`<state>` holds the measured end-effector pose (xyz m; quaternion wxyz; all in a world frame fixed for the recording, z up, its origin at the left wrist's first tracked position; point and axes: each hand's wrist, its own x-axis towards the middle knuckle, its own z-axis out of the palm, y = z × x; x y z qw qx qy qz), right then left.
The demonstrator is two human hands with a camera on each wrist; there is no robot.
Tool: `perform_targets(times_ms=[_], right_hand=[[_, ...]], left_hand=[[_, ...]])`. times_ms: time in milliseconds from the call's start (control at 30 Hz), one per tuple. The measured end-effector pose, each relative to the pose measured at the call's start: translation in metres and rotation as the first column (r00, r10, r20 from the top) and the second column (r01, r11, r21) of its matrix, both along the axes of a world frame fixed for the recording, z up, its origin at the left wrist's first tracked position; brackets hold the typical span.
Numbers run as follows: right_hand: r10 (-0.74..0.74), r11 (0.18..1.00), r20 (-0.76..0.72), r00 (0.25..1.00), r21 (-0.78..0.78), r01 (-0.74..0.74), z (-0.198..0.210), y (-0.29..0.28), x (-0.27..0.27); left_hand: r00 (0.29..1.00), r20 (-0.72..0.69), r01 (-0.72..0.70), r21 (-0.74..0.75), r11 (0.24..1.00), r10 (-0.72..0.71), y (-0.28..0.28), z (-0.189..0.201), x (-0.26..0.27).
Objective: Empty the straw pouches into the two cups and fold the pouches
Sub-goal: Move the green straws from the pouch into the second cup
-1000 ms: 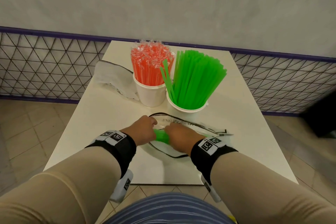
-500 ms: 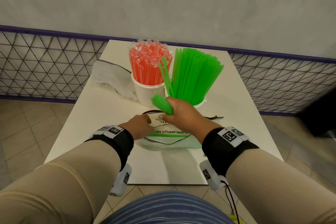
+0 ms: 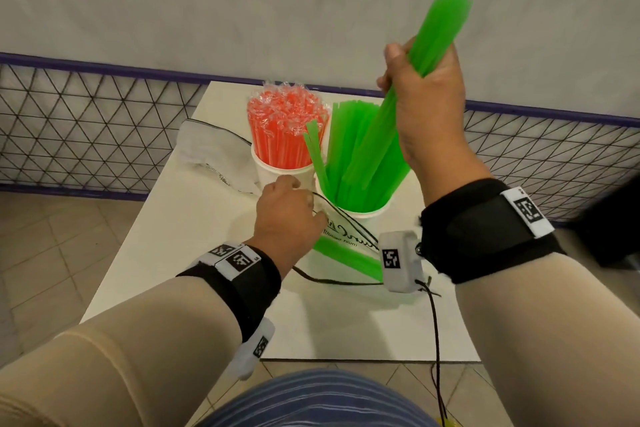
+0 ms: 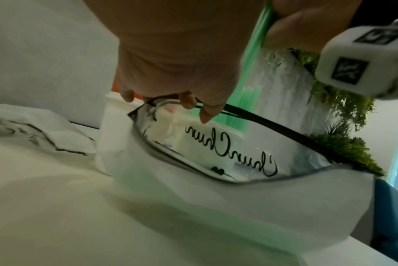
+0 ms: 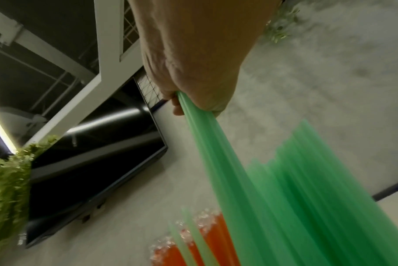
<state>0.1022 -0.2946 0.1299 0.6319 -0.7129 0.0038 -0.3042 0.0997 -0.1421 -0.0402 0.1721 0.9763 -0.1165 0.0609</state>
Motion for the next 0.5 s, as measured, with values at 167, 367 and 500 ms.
perform_targets(times_ms=[167,367,500], right_hand=[[-0.101,0.988,-0.151,0.983,-0.127,0.082,-0.051,0.0,0.014],[-0.119,0.944,-0.294,0.948,-0.328,0.017,-0.097,-0.003,0.009],[-0.217,0.83,-0.027,0.976,-0.531,0.17,-0.083,-0.006,0.01]], left_hand=[[1.0,0.013,-0.01,0.032,0.999,0.009,-0.006,0.009,-0.002],[0.929,0.287,0.258,-0.052,0.965,-0.233,-0.002,0.003,-0.008],[0.866,0.221,0.434,0.115,0.893,-0.449,-0.005,-0.01,-0.003]])
